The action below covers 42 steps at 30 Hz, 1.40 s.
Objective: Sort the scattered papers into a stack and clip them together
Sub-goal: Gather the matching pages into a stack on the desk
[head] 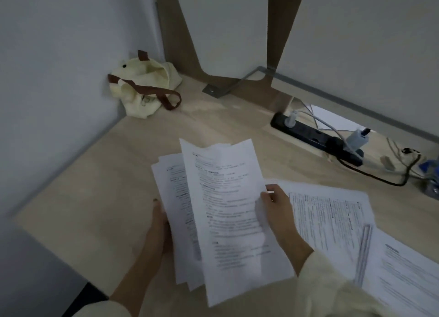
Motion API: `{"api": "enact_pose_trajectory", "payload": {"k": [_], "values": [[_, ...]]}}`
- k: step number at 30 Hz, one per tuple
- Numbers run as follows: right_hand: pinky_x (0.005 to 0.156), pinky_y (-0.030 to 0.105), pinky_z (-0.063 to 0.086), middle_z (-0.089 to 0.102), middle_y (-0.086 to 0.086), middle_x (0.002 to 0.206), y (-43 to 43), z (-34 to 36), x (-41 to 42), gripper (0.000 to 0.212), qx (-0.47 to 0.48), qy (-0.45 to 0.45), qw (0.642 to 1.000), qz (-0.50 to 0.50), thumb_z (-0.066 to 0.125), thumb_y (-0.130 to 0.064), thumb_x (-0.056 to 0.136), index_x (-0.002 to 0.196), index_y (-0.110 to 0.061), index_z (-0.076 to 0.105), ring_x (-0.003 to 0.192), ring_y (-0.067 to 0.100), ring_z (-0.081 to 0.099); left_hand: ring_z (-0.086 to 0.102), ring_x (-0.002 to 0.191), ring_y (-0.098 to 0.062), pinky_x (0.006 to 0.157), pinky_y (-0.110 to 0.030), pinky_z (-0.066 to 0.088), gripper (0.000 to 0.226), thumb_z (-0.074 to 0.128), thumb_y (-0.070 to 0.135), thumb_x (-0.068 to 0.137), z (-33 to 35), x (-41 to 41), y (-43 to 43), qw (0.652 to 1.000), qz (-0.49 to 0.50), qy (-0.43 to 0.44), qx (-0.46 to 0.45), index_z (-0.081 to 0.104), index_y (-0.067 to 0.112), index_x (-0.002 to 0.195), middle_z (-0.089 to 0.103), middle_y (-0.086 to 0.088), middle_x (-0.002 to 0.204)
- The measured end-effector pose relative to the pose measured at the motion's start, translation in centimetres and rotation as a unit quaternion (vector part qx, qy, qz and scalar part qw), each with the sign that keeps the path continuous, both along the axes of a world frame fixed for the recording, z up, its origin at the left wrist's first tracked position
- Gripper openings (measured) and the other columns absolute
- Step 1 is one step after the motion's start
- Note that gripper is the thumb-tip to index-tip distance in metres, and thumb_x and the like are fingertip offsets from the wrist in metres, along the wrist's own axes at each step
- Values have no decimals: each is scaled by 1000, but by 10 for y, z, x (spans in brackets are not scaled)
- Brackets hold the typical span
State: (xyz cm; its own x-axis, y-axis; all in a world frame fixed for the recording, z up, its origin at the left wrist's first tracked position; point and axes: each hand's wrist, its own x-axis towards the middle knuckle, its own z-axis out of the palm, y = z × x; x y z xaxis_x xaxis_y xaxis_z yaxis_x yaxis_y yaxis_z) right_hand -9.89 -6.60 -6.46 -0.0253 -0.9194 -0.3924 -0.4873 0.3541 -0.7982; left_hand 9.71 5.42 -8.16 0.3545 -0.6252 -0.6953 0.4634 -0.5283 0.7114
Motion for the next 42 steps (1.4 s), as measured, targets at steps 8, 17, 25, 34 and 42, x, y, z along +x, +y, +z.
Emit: {"api": "enact_pose_trajectory", "payload": {"k": [8,17,25,34,42], "values": [[68,17,41,61,7,101,5,-27,28,34,12,49,993,107,34,-9,96,126,-13,49,80,15,54,52,121,-23,101,-38,42,44,51,17,92,-9,-6,1,989,-72,-123,-25,42,15,135,54,-3,131],[80,19,47,54,2,114,2,5,10,41,32,-73,993,84,59,-9,87,124,-16,43,111,23,51,60,90,12,71,-7,48,35,45,5,93,15,0,-6,968,-87,-203,-118,50,28,118,60,19,106],[86,31,51,67,0,103,-2,63,-7,19,-40,-218,975,22,53,-5,88,96,-20,61,101,18,63,62,105,-5,88,-20,51,37,49,2,91,61,5,-28,951,-37,-210,-225,54,17,124,66,7,116],[70,10,48,58,-20,104,23,66,-15,37,-44,-231,971,48,48,-2,90,108,-34,51,100,-2,58,59,102,-6,73,-5,47,45,61,2,77,66,-11,-34,940,-32,-227,-251,54,9,121,63,5,109],[63,3,46,59,-20,99,41,55,-12,27,8,-219,975,29,44,-11,95,117,-22,54,83,-13,58,59,87,14,71,-2,44,34,60,2,84,62,-16,-24,942,-40,-248,-221,57,9,117,63,11,108]]}}
